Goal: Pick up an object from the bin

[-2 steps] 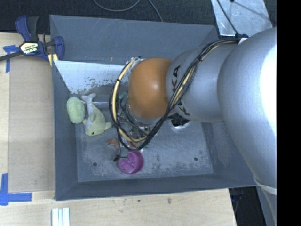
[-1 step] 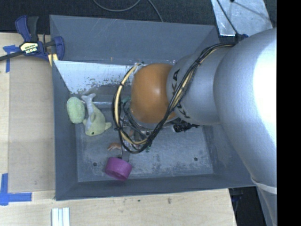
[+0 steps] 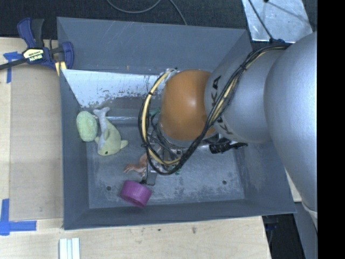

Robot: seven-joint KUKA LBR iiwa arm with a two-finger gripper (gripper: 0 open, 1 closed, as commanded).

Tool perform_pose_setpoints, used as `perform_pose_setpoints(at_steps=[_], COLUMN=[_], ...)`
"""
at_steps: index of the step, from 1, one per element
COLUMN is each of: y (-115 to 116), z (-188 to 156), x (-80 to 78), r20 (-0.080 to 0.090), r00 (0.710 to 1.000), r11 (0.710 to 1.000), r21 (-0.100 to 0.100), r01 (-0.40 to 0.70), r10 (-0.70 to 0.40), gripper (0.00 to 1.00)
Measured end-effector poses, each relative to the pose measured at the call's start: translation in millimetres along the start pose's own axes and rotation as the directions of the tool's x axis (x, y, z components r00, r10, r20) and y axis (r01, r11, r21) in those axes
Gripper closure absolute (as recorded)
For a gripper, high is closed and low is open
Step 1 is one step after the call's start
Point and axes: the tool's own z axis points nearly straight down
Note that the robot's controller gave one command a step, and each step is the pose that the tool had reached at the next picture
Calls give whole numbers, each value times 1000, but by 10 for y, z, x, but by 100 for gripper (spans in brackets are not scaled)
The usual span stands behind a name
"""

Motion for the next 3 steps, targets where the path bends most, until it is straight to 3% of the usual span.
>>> perform_pose_setpoints(at_steps=[1, 2, 3], y=[-210, 128, 127], z=[417, 427, 428], x=[-74, 267, 267], r20=[1, 6, 6], r00=[1000, 968, 968], r11=[1000, 968, 968], r21=[-1, -2, -2], r01=[-31, 250, 250], r10=[31, -250, -250], gripper=[0, 100, 100])
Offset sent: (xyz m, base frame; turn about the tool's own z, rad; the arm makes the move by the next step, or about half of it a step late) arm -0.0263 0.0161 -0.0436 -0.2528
